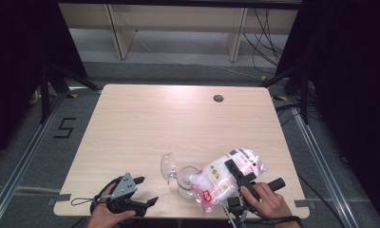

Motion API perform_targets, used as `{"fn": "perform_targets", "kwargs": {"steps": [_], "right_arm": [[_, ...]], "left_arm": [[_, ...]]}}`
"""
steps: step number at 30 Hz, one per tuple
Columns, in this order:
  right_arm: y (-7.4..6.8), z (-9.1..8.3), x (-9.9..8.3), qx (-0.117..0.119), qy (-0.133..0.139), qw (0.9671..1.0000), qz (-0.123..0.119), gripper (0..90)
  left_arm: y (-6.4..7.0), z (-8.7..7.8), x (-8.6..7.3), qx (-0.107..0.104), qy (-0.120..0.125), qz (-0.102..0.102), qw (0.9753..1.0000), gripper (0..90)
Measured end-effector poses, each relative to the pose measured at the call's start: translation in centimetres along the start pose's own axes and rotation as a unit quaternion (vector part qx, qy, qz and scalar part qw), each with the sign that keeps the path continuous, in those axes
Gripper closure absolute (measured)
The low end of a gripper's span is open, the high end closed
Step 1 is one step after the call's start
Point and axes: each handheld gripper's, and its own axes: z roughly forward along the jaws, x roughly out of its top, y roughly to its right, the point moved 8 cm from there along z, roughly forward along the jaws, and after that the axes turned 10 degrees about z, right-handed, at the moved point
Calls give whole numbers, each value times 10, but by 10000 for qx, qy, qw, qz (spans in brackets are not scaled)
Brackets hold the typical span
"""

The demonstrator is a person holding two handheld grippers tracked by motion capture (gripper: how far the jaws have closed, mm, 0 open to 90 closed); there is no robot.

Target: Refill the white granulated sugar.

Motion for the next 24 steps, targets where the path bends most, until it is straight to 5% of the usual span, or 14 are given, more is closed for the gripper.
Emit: {"fn": "perform_targets", "kwargs": {"steps": [24], "right_arm": [[-2, 0, -1, -6, 23, 9999, 111, 497]], "left_arm": [[-1, 0, 0, 14, 0, 37, 10000, 171]]}}
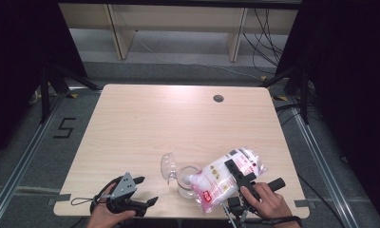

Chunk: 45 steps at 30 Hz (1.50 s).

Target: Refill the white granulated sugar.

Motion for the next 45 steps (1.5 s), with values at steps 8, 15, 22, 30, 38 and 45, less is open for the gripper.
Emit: {"fn": "perform_targets", "kwargs": {"steps": [8, 15, 22, 30, 38, 45], "right_arm": [[2, 0, 1, -32, 16, 9999, -103, 497], [2, 0, 1, -27, 18, 9999, -103, 498], [0, 0, 0, 2, -4, 10000, -4, 498], [2, 0, 1, -28, 18, 9999, -110, 499], [1, -1, 1, 19, -15, 9999, -103, 500], [1, -1, 1, 14, -13, 9999, -117, 500]], "left_arm": [[0, 1, 1, 3, 50, -25, 10000, 172], [1, 1, 1, 6, 59, -88, 9999, 172], [0, 0, 1, -1, 51, 39, 10000, 172], [-1, 0, 0, -10, -8, 134, 9999, 172], [1, 1, 1, -7, 54, -83, 10000, 172], [1, 0, 1, -4, 55, -80, 10000, 172]]}}
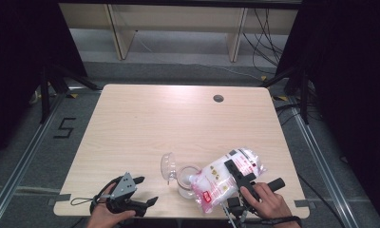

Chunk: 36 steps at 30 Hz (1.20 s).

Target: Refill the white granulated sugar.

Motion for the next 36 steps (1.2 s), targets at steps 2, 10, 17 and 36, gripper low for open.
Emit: {"fn": "perform_targets", "kwargs": {"steps": [2, 10, 17, 36], "right_arm": [[0, 0, 0, 0, 1, 10000, 1, 500], [0, 0, 0, 6, 0, 10000, -6, 500], [1, 0, 0, -1, -2, 10000, -19, 501], [4, -2, 0, -97, -23, 9998, -146, 502]], "left_arm": [[0, 0, 0, -2, 3, -2, 10000, 172], [-1, -1, -1, 11, -49, 45, 10000, 172], [-1, 0, -1, 12, -42, 38, 10000, 172], [-1, 0, -1, -4, -41, 37, 10000, 172]]}}
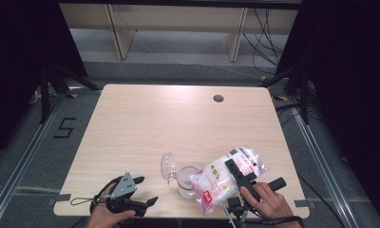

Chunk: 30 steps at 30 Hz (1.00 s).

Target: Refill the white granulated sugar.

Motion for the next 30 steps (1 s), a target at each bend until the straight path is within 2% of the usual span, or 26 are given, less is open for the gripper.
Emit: {"fn": "perform_targets", "kwargs": {"steps": [3, 4, 6, 8, 11, 12, 30], "right_arm": [[-1, -1, -1, 6, -34, 10000, 77, 502], [0, 0, 0, -4, 19, 10000, 3, 502], [-1, 1, 0, 10, 28, 10000, 32, 503], [-4, -1, -3, 84, -81, 9998, 189, 503], [-4, 0, -2, 49, -30, 9998, 186, 504], [-4, 0, -2, 43, -26, 9998, 180, 503], [-3, -1, -2, 78, -63, 9998, 146, 504]], "left_arm": [[1, 1, 1, 1, 45, -46, 10000, 172], [1, 1, 1, 0, 47, -44, 10000, 172], [1, 1, 1, 3, 49, -52, 10000, 172], [1, 1, 1, 0, 52, -53, 10000, 172], [1, 1, 1, -2, 43, -47, 10000, 172], [0, 0, 0, 6, -23, 28, 10000, 172], [0, 0, 0, 11, -20, 21, 10000, 172]]}}
